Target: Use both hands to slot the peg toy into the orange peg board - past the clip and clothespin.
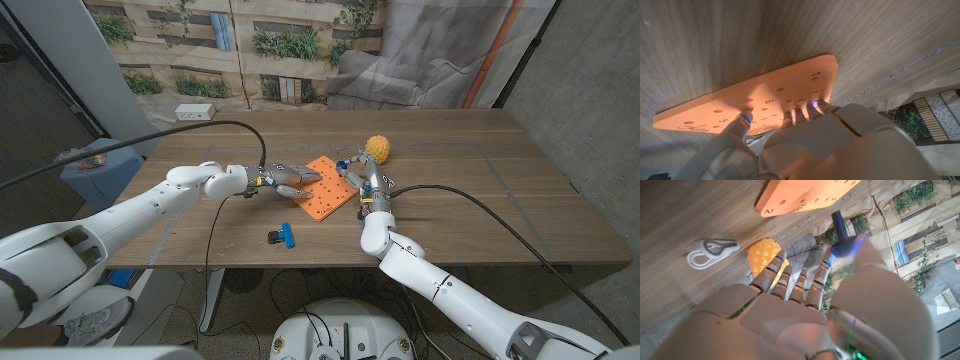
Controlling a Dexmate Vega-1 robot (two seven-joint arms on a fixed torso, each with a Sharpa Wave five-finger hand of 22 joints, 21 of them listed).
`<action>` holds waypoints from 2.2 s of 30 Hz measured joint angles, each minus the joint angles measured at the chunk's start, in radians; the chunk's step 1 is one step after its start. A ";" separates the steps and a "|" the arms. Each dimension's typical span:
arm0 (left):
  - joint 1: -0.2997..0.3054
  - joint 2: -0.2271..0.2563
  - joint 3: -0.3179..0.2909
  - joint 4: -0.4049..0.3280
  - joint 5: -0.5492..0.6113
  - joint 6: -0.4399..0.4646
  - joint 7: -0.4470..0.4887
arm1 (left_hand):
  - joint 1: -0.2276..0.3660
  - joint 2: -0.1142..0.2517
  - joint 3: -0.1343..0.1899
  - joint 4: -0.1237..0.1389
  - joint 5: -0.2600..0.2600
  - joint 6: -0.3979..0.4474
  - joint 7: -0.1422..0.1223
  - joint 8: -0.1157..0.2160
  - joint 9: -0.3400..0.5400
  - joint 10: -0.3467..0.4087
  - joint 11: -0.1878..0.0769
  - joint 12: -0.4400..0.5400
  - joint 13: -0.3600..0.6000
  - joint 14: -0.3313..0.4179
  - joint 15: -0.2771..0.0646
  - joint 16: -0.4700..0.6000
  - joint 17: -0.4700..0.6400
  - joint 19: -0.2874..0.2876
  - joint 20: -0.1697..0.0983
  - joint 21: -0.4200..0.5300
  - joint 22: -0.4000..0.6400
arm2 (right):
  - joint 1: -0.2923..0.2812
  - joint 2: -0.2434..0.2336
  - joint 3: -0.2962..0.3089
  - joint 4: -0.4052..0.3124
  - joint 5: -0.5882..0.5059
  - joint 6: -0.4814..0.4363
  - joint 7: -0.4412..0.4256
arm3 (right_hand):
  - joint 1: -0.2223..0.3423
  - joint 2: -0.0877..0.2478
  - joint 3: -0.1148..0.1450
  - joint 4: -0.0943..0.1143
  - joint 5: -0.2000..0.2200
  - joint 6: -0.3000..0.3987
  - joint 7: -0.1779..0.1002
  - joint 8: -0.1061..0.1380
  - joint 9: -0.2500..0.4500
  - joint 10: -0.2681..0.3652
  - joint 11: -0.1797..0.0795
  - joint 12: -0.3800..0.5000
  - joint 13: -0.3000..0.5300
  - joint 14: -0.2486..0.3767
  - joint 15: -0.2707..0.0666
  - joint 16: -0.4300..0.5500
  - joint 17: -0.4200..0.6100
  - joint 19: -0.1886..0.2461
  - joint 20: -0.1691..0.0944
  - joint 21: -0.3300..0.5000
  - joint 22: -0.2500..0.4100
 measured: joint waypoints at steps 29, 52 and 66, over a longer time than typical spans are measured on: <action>0.027 0.014 -0.010 -0.034 -0.006 0.022 0.005 | 0.000 0.000 0.004 -0.004 0.000 0.000 0.000 0.000 0.000 0.000 0.000 -0.004 0.000 -0.001 0.001 0.002 0.000 -0.001 0.001 0.001 0.000 | 0.004 0.006 -0.015 0.063 -0.001 0.050 0.006 | 0.006 -0.006 0.003 -0.006 0.003 0.006 0.006 0.003 0.000 0.000 -0.015 -0.007 -0.005 0.000 0.000 0.000 0.003 -0.004 -0.004 0.000 0.000; 0.037 0.019 -0.017 -0.049 -0.006 0.028 0.005 | 0.000 0.000 0.006 -0.006 0.000 0.000 0.000 0.000 0.000 0.000 0.000 -0.002 0.000 0.002 0.004 0.005 0.000 0.005 0.002 -0.003 0.000 | 0.015 0.027 -0.009 0.120 0.023 0.087 -0.015 | 0.017 -0.017 0.001 -0.007 0.002 0.005 0.005 0.021 0.000 0.000 -0.014 -0.007 -0.005 0.000 0.000 0.000 0.006 -0.007 -0.007 0.005 0.000; 0.028 0.011 -0.017 -0.033 -0.006 0.018 0.002 | 0.000 0.000 0.011 -0.002 0.000 0.000 0.000 0.000 0.000 0.000 0.000 0.000 0.000 0.003 0.003 0.005 0.000 0.005 0.002 0.002 0.000 | 0.020 0.030 -0.019 0.122 0.024 0.092 -0.007 | 0.017 -0.017 0.001 -0.007 0.000 0.005 0.005 0.017 0.000 0.000 -0.014 -0.015 -0.002 0.000 0.000 0.000 0.011 -0.011 -0.004 0.005 0.000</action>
